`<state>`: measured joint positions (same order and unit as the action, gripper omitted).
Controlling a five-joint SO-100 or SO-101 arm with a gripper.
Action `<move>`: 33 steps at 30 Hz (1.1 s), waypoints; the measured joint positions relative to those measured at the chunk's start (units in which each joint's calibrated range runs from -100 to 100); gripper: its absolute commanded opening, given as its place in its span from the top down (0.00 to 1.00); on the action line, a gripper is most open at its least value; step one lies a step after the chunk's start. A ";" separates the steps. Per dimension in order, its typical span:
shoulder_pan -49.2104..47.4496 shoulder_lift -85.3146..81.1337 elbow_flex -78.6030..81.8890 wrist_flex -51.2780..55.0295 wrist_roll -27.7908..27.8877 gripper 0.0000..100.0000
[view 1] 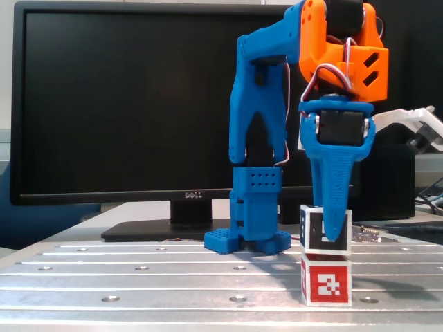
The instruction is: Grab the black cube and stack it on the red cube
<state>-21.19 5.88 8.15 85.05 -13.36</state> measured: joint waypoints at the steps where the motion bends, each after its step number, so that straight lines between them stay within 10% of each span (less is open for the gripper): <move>1: -0.07 0.00 0.09 0.00 0.00 0.84; 33: -0.44 0.00 1.27 0.00 -0.10 0.83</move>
<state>-21.63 5.88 9.42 85.05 -13.46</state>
